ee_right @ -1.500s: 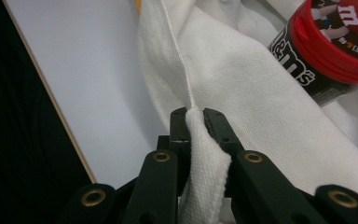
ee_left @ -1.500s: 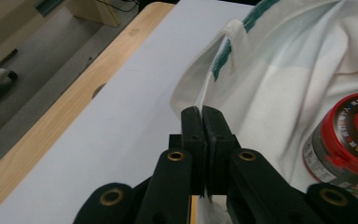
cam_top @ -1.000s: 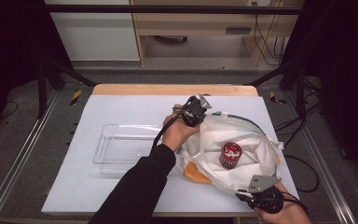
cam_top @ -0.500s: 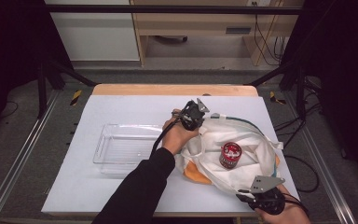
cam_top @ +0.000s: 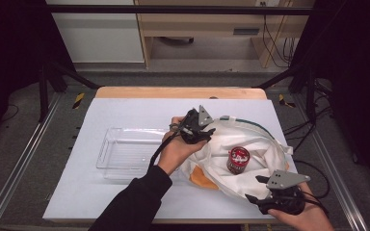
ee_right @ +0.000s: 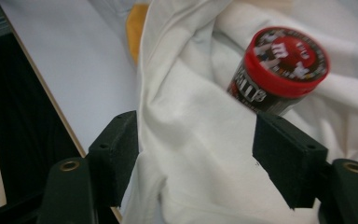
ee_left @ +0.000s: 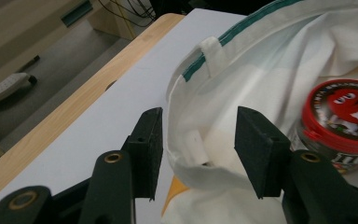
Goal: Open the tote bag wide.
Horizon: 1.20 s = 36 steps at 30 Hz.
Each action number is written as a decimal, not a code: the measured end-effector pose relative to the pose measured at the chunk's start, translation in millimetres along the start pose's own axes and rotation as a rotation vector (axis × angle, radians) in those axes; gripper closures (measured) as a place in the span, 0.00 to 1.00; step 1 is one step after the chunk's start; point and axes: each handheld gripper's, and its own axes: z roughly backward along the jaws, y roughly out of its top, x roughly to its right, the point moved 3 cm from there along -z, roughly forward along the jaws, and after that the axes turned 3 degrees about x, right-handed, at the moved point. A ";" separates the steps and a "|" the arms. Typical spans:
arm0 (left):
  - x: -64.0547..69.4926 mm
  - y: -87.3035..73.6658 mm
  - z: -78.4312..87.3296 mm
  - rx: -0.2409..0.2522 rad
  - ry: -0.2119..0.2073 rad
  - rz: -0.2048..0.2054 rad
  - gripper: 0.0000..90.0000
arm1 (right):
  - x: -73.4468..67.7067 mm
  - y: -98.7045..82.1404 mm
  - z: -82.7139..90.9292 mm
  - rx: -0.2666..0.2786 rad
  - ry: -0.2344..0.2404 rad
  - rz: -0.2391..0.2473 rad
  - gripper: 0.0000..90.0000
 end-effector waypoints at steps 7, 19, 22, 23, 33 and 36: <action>21.9 -14.4 26.9 0.012 -0.031 -0.030 0.54 | 22.8 15.0 14.6 0.038 -0.116 -0.041 0.31; 44.4 -45.1 36.8 0.001 -0.086 -0.022 0.55 | 79.0 17.9 24.9 -0.003 -0.377 -0.083 0.30; 48.3 -48.7 36.0 -0.002 -0.092 -0.021 0.53 | 86.1 15.4 26.4 0.006 -0.398 -0.092 0.30; 49.4 -50.4 34.2 -0.010 -0.096 -0.021 0.53 | 88.0 14.7 26.3 0.009 -0.404 -0.098 0.31; 64.2 -62.6 18.7 -0.056 -0.147 -0.027 0.58 | 93.7 -2.6 -3.2 -0.098 -0.382 -0.102 0.52; 65.6 -63.8 15.3 -0.066 -0.164 -0.026 0.65 | 91.9 -5.0 -9.2 -0.106 -0.376 -0.096 0.60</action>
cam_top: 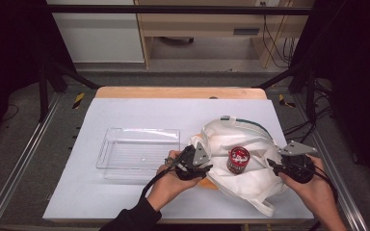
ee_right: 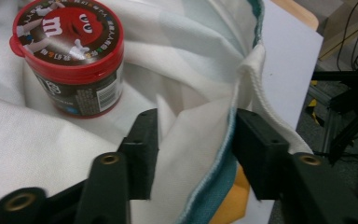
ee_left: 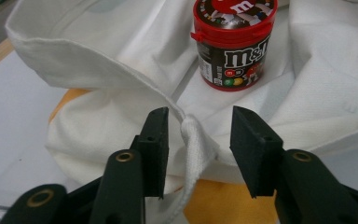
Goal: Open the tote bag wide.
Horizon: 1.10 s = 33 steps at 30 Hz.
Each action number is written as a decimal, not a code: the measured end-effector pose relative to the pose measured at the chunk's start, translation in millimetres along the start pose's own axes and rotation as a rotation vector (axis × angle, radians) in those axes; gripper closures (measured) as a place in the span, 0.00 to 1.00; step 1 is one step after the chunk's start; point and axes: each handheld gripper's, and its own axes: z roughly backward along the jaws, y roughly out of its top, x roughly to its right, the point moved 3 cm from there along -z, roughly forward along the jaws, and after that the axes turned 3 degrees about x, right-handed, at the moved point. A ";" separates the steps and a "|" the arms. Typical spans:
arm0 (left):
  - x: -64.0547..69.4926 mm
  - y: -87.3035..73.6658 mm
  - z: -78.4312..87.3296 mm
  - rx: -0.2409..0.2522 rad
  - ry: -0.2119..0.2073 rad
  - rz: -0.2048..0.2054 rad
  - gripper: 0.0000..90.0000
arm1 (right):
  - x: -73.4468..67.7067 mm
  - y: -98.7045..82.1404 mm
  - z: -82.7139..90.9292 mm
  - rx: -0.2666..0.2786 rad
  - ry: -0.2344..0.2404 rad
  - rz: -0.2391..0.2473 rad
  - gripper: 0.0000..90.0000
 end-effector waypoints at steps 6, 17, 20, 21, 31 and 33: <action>0.8 -1.9 -6.0 -0.006 -0.009 0.011 0.74 | -5.2 -5.7 -11.1 -0.032 -0.003 0.014 0.61; 0.8 -2.4 -5.0 0.001 -0.006 0.018 0.85 | -12.2 -10.0 -27.5 -0.097 0.007 0.012 0.55; 1.4 -2.3 -3.6 0.006 -0.003 0.019 0.86 | -13.9 -10.8 -32.2 -0.111 0.005 0.018 0.55; 1.4 -2.3 -3.2 0.007 -0.001 0.017 0.87 | -14.6 -11.2 -33.0 -0.123 0.005 0.017 0.56; -0.5 -4.0 3.2 0.019 0.009 0.027 0.91 | -13.9 -18.1 -35.2 -0.172 -0.039 0.049 0.91; -1.7 -4.6 4.3 0.017 0.007 0.029 0.91 | -10.9 -19.5 -32.6 -0.167 -0.036 0.028 0.94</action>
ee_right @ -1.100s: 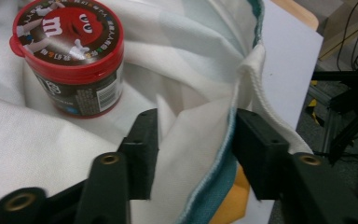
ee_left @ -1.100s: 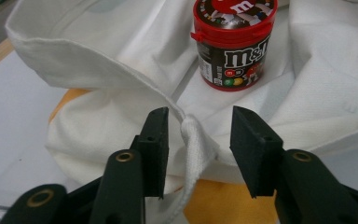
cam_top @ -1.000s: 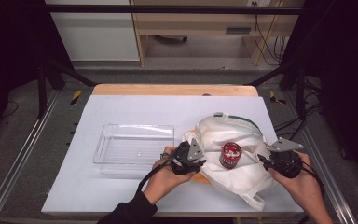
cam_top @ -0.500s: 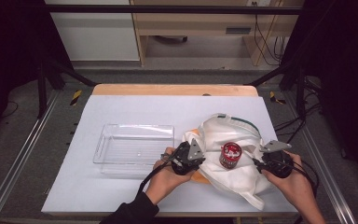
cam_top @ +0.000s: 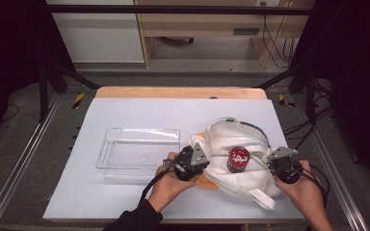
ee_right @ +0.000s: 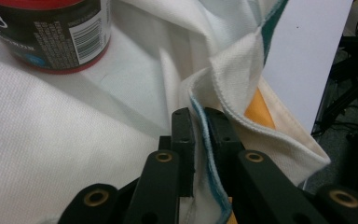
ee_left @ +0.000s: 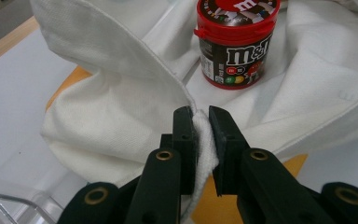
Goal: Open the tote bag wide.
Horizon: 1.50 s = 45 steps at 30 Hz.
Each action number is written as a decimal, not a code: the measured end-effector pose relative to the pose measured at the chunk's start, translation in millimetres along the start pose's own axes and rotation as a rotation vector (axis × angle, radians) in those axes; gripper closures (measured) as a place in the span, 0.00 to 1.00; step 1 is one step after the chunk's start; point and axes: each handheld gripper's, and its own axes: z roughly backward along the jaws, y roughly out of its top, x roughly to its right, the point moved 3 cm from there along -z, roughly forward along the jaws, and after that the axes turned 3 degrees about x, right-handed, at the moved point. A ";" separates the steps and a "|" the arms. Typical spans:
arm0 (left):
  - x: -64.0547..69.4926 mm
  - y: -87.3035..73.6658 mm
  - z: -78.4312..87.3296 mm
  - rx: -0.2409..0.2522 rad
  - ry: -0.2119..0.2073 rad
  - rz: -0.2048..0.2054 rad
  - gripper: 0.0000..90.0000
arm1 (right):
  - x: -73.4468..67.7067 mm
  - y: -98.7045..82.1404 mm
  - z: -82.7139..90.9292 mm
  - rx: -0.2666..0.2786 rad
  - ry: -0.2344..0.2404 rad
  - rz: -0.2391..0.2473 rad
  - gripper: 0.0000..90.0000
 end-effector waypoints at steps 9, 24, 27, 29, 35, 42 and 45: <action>-3.0 -12.1 -2.5 -0.050 0.009 0.006 0.92 | 20.8 -9.7 16.7 0.042 -0.004 -0.063 0.95; 0.5 -4.7 3.9 -0.007 0.007 0.012 0.81 | 22.4 -4.9 34.8 0.167 0.041 -0.145 0.60; 0.5 5.6 8.6 0.022 0.024 -0.001 0.71 | 22.0 3.5 51.2 0.210 0.033 -0.140 0.49; -2.0 15.6 10.7 0.034 0.036 -0.024 0.67 | 17.9 9.2 61.9 0.235 0.050 -0.145 0.46; -20.7 41.1 8.5 0.063 0.068 -0.017 0.58 | -10.3 20.7 77.4 0.276 0.122 -0.099 0.42; -45.6 58.9 -4.3 0.069 0.084 0.005 0.57 | -44.9 28.8 83.9 0.296 0.202 -0.029 0.45; -53.0 66.3 -10.9 0.081 0.091 0.006 0.58 | -57.7 32.6 86.5 0.299 0.240 -0.002 0.46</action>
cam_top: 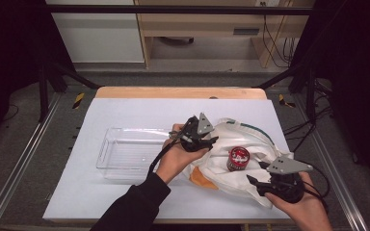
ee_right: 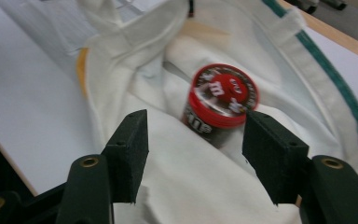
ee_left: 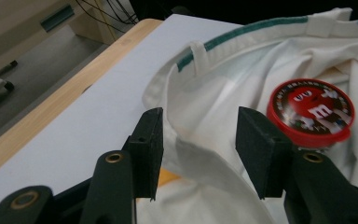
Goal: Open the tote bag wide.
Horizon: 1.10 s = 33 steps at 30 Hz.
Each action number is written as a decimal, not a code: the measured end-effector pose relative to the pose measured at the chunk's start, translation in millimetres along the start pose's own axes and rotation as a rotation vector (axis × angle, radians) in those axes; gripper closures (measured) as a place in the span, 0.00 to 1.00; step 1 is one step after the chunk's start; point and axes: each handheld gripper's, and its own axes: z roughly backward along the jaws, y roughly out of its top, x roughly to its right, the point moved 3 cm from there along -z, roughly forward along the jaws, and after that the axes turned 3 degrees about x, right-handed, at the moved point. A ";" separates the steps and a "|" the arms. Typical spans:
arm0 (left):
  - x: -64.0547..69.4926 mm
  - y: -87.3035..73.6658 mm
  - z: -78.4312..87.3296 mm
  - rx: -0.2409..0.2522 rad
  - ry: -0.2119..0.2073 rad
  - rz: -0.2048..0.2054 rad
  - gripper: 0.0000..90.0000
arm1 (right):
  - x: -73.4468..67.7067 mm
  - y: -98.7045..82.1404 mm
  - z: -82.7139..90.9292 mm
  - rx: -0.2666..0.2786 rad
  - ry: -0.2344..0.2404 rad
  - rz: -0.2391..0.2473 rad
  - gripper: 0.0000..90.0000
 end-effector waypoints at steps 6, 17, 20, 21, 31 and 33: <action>-10.3 6.9 -17.0 -0.013 0.013 -0.006 0.59 | -24.3 5.3 -6.7 -0.016 0.083 0.041 0.47; -22.5 -1.8 -45.0 -0.117 0.014 0.009 0.95 | -49.7 -18.1 -37.6 -0.126 0.152 0.148 0.90; -25.7 -7.3 -46.9 -0.161 0.041 0.000 0.97 | -52.1 -20.5 -37.3 -0.132 0.170 0.153 0.99; -26.5 -9.2 -47.2 -0.171 0.041 0.002 0.97 | -53.3 -21.3 -37.0 -0.133 0.180 0.153 0.99; -33.7 -31.6 -47.4 -0.221 0.024 0.061 0.98 | -65.6 -34.6 -42.0 -0.162 0.251 0.152 1.00; -32.9 -31.3 -45.4 -0.207 0.022 0.062 0.98 | -65.4 -37.4 -45.0 -0.163 0.250 0.145 0.99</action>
